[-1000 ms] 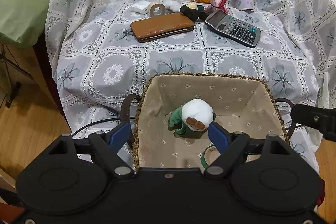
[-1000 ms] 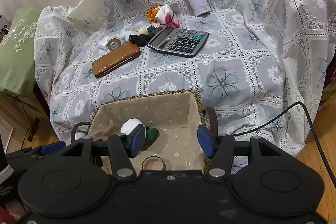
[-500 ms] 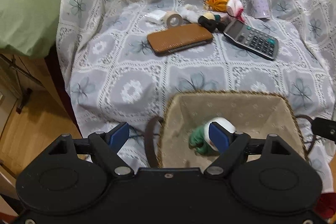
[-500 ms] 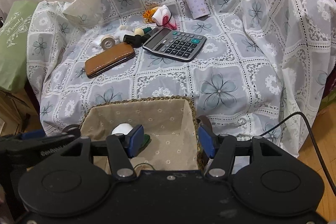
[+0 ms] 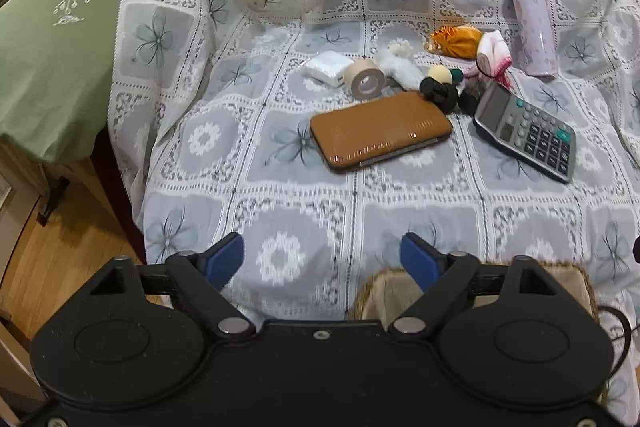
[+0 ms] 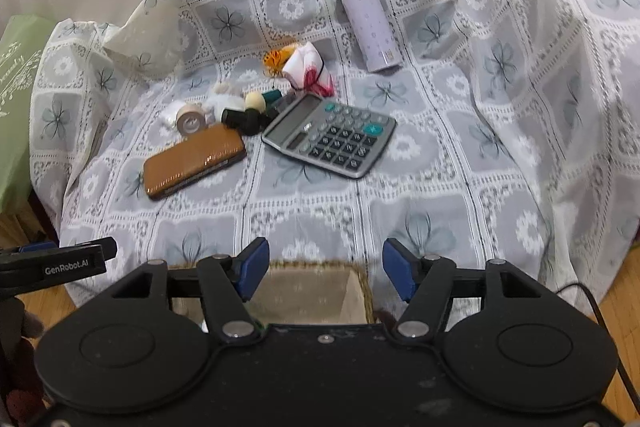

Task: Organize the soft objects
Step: 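Withdraw both open tools from the basket toward the scattered items, then grasp the beige tape roll with the left tool while the right tool grasps the white-pink towel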

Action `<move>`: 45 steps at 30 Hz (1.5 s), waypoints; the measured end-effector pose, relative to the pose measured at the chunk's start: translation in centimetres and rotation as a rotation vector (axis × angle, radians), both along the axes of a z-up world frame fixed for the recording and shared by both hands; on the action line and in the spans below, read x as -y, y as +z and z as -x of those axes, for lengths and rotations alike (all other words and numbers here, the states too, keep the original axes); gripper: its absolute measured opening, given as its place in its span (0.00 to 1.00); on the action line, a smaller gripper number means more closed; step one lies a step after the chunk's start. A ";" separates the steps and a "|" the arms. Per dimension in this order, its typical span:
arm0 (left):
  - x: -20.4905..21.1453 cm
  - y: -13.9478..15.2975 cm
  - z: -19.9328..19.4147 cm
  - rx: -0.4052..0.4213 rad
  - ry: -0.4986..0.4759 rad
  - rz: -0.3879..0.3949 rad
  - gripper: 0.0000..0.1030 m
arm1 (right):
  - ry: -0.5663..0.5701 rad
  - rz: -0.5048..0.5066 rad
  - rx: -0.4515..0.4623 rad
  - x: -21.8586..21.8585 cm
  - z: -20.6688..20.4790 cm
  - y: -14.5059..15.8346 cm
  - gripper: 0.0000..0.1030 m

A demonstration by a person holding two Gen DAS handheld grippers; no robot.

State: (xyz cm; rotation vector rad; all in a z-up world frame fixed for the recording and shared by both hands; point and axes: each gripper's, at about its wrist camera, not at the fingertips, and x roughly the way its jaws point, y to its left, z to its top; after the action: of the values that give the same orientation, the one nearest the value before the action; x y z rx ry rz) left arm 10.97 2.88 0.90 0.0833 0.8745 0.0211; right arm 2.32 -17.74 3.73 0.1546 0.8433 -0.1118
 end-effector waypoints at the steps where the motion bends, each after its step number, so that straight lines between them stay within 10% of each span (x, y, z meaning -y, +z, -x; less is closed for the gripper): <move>1: 0.0 0.0 -0.5 0.001 0.000 -0.001 0.87 | 0.001 0.004 0.003 0.0 -0.5 0.0 0.61; 45: 2.3 -4.0 -21.8 0.024 -0.042 0.018 0.87 | 0.041 0.074 0.041 1.0 -28.8 -5.2 0.69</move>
State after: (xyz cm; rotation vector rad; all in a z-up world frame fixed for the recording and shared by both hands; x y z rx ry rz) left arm 32.77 0.62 -3.10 0.0846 0.8486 -0.0251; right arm 31.15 -18.73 -1.43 0.0694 0.8002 -0.1012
